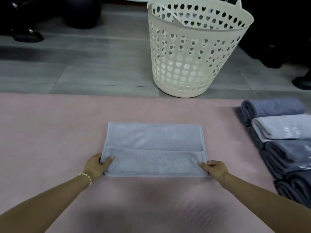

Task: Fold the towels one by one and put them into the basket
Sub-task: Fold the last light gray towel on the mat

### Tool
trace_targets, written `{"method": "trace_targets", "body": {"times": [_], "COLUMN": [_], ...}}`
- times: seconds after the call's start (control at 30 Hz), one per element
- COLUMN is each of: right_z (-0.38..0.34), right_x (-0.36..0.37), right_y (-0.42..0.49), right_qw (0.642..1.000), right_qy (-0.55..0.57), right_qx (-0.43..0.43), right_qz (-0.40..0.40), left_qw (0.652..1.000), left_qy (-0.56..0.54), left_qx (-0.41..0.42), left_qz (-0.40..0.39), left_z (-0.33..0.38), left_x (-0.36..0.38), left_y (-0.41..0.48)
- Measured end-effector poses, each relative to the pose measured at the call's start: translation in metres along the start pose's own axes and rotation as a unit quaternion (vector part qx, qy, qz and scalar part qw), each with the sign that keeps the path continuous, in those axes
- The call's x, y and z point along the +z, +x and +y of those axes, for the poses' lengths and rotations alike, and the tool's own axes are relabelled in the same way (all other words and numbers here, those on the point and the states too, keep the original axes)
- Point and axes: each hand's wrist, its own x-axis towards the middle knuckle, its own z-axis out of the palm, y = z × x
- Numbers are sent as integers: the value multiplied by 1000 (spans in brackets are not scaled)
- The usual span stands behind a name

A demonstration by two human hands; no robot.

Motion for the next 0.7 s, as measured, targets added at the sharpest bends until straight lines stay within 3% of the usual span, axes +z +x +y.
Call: {"method": "trace_targets", "body": {"times": [0.13,0.27,0.37,0.53,0.6,0.7], "right_z": [0,5,-5,-30,-36,-46], "right_x": [-13,-17,-2,39,57,84], "right_y": [-5,-1,-6,-28,-35,-40], "right_qw": [999,990,986,936,910,893], "right_qy": [44,-115,-123,-260,-295,-292], "right_qx": [-31,-64,-63,-205,-278,-336], "right_qz": [-4,52,96,116,89,-59], "left_qw": [1000,997,997,998,996,985], "left_qy": [-9,74,69,15,-33,-109], "left_qx": [-4,-4,6,-56,-87,-119], "left_qz": [-21,-22,18,16,-8,-54], "left_z": [-3,-12,-13,-2,5,16], "left_x": [-7,-7,-3,-3,-4,-5], "left_y": [-4,-6,-6,-2,1,4]}}
